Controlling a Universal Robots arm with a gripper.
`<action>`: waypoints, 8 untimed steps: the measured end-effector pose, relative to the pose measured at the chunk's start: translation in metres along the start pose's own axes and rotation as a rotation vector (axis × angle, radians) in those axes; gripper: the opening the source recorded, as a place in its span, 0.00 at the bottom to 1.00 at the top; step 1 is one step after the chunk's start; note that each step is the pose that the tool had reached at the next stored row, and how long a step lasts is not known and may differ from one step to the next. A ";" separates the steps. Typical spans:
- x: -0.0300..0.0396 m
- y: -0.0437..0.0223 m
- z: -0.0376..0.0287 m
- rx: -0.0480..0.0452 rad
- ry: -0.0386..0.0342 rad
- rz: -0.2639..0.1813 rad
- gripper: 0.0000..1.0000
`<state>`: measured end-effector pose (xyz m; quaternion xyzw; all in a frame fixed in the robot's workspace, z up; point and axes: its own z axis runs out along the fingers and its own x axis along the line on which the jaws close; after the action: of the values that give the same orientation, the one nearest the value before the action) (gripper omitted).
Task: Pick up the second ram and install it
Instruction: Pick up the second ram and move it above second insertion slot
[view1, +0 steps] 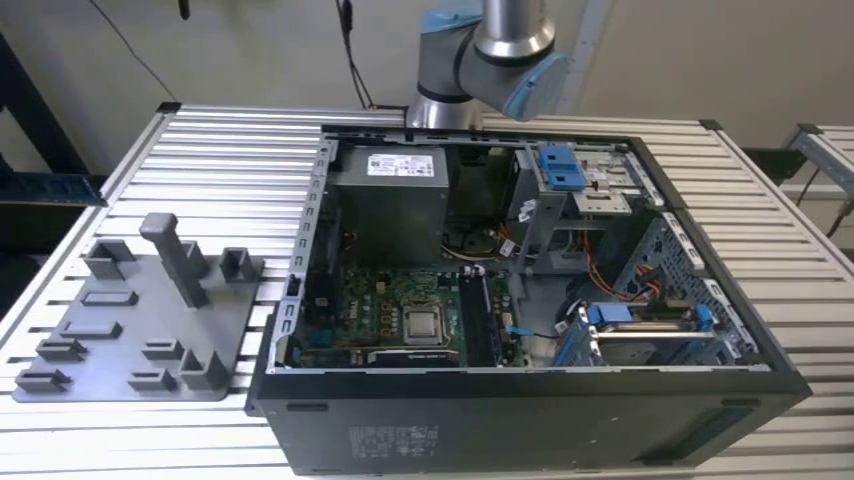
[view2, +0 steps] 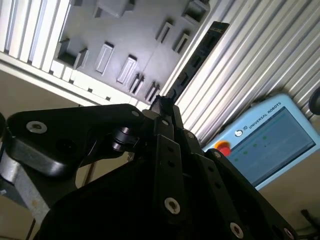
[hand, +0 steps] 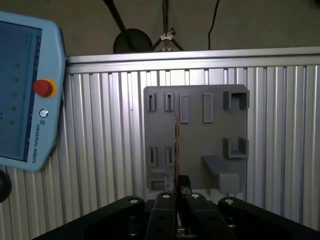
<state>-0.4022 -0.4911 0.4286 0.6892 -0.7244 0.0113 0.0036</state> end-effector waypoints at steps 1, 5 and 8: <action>-0.0001 -0.0018 0.0000 0.0000 0.0000 0.000 0.14; -0.0004 -0.0083 0.0001 0.0000 -0.0001 0.000 0.14; -0.0007 -0.0134 0.0002 0.0000 -0.0001 0.000 0.14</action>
<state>-0.3887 -0.4911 0.4285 0.6892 -0.7244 0.0112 0.0036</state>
